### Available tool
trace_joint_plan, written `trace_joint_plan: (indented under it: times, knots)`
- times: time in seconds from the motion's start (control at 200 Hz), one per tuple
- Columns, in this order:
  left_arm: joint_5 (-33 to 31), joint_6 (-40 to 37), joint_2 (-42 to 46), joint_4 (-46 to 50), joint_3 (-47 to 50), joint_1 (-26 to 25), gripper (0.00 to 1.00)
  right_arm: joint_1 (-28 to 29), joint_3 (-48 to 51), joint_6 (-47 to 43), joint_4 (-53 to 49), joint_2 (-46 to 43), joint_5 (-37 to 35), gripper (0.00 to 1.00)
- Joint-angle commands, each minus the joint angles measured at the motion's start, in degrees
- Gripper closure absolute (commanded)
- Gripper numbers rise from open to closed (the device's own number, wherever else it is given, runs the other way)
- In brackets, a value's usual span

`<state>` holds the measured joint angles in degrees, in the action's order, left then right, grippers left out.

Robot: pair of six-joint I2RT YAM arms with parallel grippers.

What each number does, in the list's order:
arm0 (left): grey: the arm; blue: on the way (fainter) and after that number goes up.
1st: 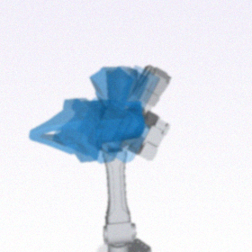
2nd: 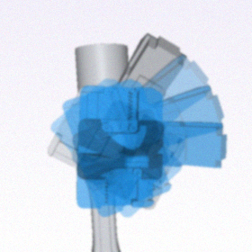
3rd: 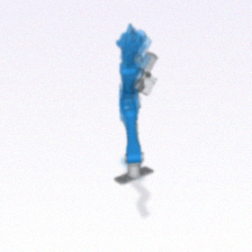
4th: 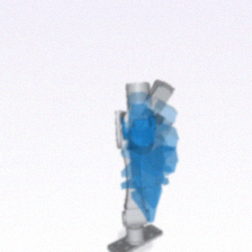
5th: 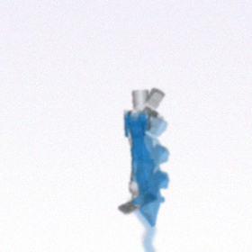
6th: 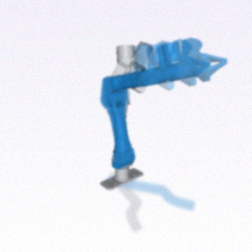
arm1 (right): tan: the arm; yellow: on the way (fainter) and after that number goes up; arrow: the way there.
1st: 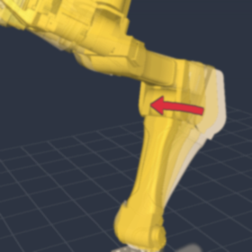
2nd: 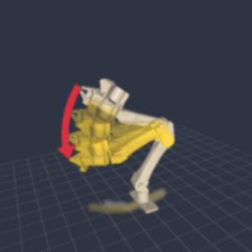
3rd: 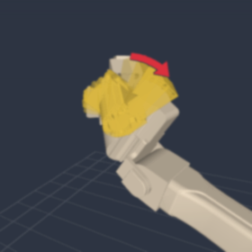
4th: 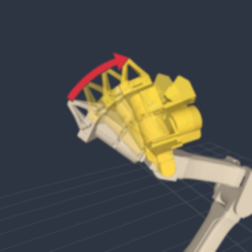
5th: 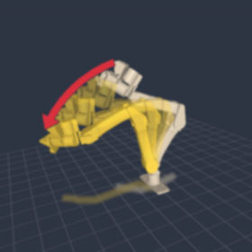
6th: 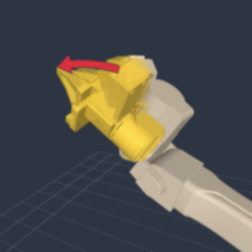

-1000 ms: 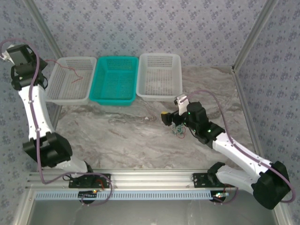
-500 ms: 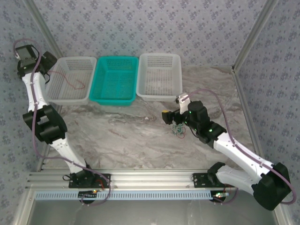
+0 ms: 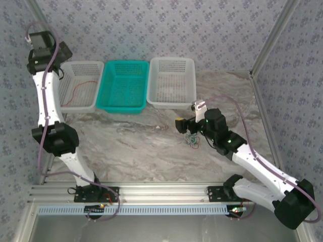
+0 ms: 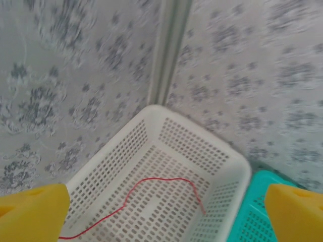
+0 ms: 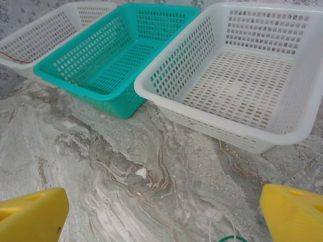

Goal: Untangle the cables

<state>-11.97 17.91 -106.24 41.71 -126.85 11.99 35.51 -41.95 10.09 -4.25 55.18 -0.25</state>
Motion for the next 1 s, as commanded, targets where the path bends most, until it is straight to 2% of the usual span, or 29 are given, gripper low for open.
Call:
trace_joint_plan:
  times: [0.0, 0.105, 0.19, 0.295, 0.4, 0.53, 0.675, 0.75, 0.854, 0.994]
  knots:
    - [-3.5, -4.6, 7.2, 2.1, -3.2, -3.6, 0.01, 0.0, -2.3, 1.8, -1.5, -1.5, 0.1, 0.0]
    - [1.3, -4.1, 10.2, 5.8, -3.3, -9.6, 0.01, 0.0, -2.5, 3.5, -2.5, -1.7, -1.7, 0.0]
    - [8.2, -2.2, 11.9, 9.1, -1.5, -15.0, 0.03, -0.5, -3.1, 6.8, -5.4, -1.5, -7.5, 0.0]
    - [17.1, -0.4, 15.6, 6.5, 7.7, -22.9, 0.04, -2.5, -3.6, 12.8, -10.1, -1.6, -13.1, 0.0]
    - [19.4, 0.1, 18.9, 1.4, 18.6, -32.7, 0.04, -5.7, -3.4, 16.8, -14.1, -1.4, -12.6, 0.0]
    - [20.6, 0.2, 19.1, -2.5, 27.1, -43.6, 0.04, -10.7, -1.7, 21.9, -17.5, -1.4, -9.2, 0.0]
    - [18.0, -1.7, 15.6, -4.6, 31.8, -53.5, 0.06, -19.7, 2.0, 27.6, -16.3, -0.2, 2.3, 0.0]
    - [18.0, -2.1, 13.9, -7.7, 35.0, -56.9, 0.08, -23.7, 3.5, 31.5, -15.6, 1.8, 7.7, 0.0]
    - [21.0, -3.7, 10.9, -13.1, 37.9, -60.9, 0.1, -27.6, 5.2, 35.1, -13.8, 5.4, 14.1, 0.0]
    - [22.0, -6.9, 3.2, -13.5, 33.8, -65.6, 0.13, -31.0, 8.2, 40.3, -11.4, 7.4, 17.2, 0.0]
